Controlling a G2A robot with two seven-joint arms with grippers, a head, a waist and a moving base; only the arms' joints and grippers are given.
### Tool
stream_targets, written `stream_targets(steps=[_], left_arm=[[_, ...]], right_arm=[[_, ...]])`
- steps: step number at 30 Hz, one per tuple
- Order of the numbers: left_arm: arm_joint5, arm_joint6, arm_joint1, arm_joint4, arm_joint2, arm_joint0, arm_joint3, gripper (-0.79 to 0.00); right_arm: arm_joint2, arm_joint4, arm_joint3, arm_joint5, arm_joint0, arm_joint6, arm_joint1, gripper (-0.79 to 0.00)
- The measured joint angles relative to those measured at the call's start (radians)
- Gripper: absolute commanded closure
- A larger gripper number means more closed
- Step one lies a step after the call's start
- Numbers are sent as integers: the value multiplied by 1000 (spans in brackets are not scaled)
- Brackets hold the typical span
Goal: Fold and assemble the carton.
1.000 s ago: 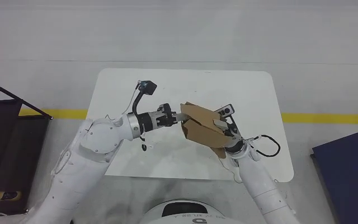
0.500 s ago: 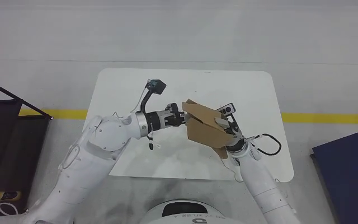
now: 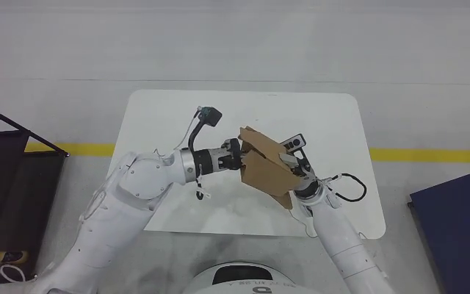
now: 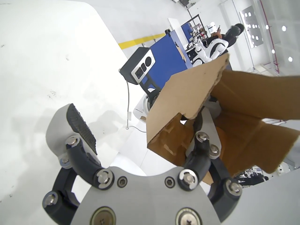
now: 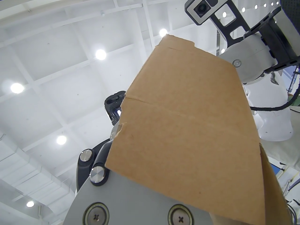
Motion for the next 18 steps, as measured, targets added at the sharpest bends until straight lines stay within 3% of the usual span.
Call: stream_targets(steps=[11, 15, 18], left_arm=[[-36, 69, 23, -96, -215, 126, -80, -785], [-50, 104, 29, -117, -286, 192, -33, -785], [-56, 123, 29, -99, -290, 217, 23, -785]], right_arm=[[1, 1, -1, -1, 0, 0, 0, 0], [1, 1, -1, -1, 0, 0, 0, 0], [1, 1, -1, -1, 0, 0, 0, 0]])
